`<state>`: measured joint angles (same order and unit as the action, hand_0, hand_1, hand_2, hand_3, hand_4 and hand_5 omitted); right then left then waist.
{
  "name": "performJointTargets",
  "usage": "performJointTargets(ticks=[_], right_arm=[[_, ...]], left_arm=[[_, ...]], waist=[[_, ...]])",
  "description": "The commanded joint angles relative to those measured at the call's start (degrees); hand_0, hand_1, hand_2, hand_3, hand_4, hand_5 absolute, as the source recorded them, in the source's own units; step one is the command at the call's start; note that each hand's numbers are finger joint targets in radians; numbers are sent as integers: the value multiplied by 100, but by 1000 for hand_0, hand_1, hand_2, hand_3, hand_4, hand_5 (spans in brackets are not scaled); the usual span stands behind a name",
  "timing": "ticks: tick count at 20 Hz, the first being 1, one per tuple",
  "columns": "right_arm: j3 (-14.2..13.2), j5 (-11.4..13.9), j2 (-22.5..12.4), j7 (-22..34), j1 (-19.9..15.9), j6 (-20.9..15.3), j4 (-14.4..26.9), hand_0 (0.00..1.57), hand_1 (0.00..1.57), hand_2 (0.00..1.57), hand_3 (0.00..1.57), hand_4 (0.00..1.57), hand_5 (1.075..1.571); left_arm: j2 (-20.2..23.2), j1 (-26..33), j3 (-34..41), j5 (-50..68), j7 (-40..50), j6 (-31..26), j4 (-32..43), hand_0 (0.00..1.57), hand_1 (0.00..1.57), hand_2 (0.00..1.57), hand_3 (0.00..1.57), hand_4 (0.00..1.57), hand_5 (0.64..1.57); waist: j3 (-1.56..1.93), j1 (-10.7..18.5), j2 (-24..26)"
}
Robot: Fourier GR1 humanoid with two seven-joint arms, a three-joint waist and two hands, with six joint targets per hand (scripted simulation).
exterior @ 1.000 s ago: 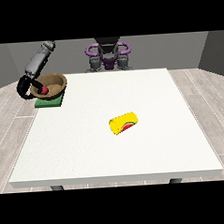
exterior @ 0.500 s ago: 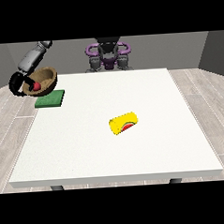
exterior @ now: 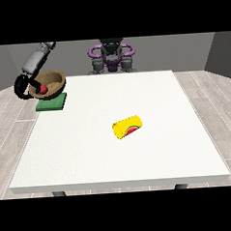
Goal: Pick the cup and pour the ball into the bowl, then pick the bowl and place it on the pad
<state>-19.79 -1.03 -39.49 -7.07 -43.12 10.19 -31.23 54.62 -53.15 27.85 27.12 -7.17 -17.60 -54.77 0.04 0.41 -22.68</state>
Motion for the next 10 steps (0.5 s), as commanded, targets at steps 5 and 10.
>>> performJointTargets(ticks=[5, 10], right_arm=[[-462, -490, 330, 4, 257, 126, 671, 1571, 1571, 1571, 1401, 1015, 1568], [-698, -416, -369, -62, 66, -402, 843, 1054, 1054, 1088, 1028, 0, 1545]], left_arm=[[72, 179, 189, 251, -24, -168, -120, 0, 0, 0, 0, 0, 1526], [217, 95, 201, 286, 255, 134, -470, 0, 0, 0, 0, 0, 1515]], waist=[[4, 129, -84], [8, 48, -301]])
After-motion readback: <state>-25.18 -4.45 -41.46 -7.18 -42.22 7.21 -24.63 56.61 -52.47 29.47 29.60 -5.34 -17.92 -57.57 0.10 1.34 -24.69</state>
